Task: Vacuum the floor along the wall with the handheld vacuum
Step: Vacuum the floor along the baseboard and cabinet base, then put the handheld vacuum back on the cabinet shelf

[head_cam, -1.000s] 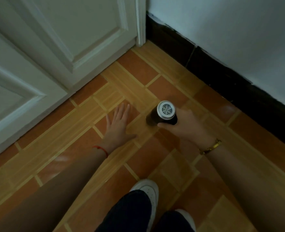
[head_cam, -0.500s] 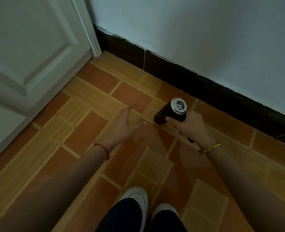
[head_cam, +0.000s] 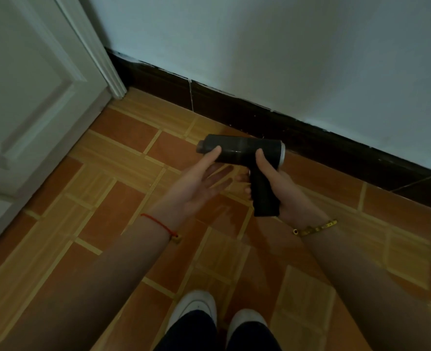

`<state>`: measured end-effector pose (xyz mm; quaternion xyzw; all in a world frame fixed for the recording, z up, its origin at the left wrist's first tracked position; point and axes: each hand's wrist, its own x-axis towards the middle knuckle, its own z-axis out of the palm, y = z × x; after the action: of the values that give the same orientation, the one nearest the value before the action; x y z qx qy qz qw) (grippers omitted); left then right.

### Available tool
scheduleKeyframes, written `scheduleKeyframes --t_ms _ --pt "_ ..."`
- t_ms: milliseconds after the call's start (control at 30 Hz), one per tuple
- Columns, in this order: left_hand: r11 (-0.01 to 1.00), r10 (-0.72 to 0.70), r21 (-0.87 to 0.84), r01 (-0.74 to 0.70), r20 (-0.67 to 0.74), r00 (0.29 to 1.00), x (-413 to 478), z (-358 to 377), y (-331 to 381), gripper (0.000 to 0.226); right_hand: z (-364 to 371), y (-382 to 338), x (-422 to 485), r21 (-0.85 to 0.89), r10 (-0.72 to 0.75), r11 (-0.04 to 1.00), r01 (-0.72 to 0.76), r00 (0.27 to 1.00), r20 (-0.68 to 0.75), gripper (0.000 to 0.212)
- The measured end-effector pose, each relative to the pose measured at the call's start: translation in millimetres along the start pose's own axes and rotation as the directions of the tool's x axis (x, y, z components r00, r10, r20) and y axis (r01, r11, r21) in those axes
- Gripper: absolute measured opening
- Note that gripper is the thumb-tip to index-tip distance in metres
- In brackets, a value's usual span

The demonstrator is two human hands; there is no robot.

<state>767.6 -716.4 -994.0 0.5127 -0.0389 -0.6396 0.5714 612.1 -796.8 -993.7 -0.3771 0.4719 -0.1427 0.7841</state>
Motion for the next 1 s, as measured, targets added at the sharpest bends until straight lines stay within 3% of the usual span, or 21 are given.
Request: scheduleKeyframes --t_ms 233,567,1000 --pt "0.995 0.088 -0.042 -0.089 -0.035 0.996 4 9 2 0.033 4 -3 -4 0.109 -0.018 0.994 0.009 0.996 0.082 0.057" --pt "0.988 0.148 -0.036 -0.148 0.012 0.989 3 23 13 0.028 -3 -17 -4 0.263 -0.032 0.964 -0.051 0.953 0.301 0.047" --pt "0.975 0.209 -0.084 -0.204 0.049 0.977 -98 114 123 0.035 37 -153 -115 0.236 -0.061 0.972 -0.011 0.953 0.295 0.049"
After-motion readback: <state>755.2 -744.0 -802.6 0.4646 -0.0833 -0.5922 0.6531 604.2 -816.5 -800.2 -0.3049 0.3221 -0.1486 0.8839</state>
